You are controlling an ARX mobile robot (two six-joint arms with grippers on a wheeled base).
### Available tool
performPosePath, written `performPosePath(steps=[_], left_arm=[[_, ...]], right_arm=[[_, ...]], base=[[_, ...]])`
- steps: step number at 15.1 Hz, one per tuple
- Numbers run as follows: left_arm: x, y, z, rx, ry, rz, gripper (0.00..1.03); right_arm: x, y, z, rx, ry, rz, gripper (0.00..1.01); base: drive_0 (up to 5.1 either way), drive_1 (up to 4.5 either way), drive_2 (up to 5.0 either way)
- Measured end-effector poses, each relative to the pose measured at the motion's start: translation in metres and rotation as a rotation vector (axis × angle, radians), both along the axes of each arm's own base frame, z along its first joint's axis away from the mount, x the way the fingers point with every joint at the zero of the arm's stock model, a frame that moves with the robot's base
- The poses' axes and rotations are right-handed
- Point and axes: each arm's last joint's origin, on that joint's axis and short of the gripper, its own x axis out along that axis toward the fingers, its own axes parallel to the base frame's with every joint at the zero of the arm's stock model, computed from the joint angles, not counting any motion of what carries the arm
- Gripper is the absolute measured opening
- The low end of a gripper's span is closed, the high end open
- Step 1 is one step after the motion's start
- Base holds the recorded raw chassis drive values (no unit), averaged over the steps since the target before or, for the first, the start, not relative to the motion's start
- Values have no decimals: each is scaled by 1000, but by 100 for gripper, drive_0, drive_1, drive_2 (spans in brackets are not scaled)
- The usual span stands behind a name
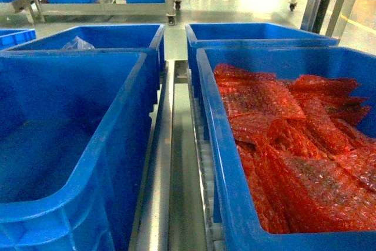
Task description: Pick blue part to blue bin on bottom shelf
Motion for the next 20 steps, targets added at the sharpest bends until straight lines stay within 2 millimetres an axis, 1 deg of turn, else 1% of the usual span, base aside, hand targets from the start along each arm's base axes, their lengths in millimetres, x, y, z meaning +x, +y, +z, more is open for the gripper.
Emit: performPosePath(steps=[1,3,6,7,8,9,10,11,12,14,16,19,20], left_arm=[[-2,1,-1,0,3,2,15],[-5,2,-3,0,5,0,8],[-8,3,-5,-2,8,0,1],[-12,7,-7,-3,10,-16,2],[-17,15,-9,-3,8,-2,2],[-21,16,-10,-4,3,15,2],[-25,15,-11,-4,5,-5,2],[-29,15,-19,-4,-10,-6,2],[-31,15,-20,-4,8,-6,2],[-37,15,-16,-4,-21,-6,2],[-42,15,-16,-4,-10,-6,2],[-55,15,-16,-4,-16,-6,2],[-57,15,-17,-4,-5,-6,2]], right_arm=[[0,0,0,0,0,0,98],[0,0,0,0,0,0,98],[0,0,0,0,0,0,98],[0,0,0,0,0,0,98],[0,0,0,0,0,0,98],[0,0,0,0,0,0,98],[0,0,0,0,0,0,98],[0,0,0,0,0,0,98],[0,0,0,0,0,0,98],[0,0,0,0,0,0,98],[0,0,0,0,0,0,98],[0,0,0,0,0,0,98],[0,0,0,0,0,0,98]], base=[[0,0,0],[0,0,0],[0,0,0],[0,0,0],[0,0,0],[0,0,0],[0,0,0],[0,0,0],[0,0,0],[0,0,0],[0,0,0],[0,0,0],[0,0,0]])
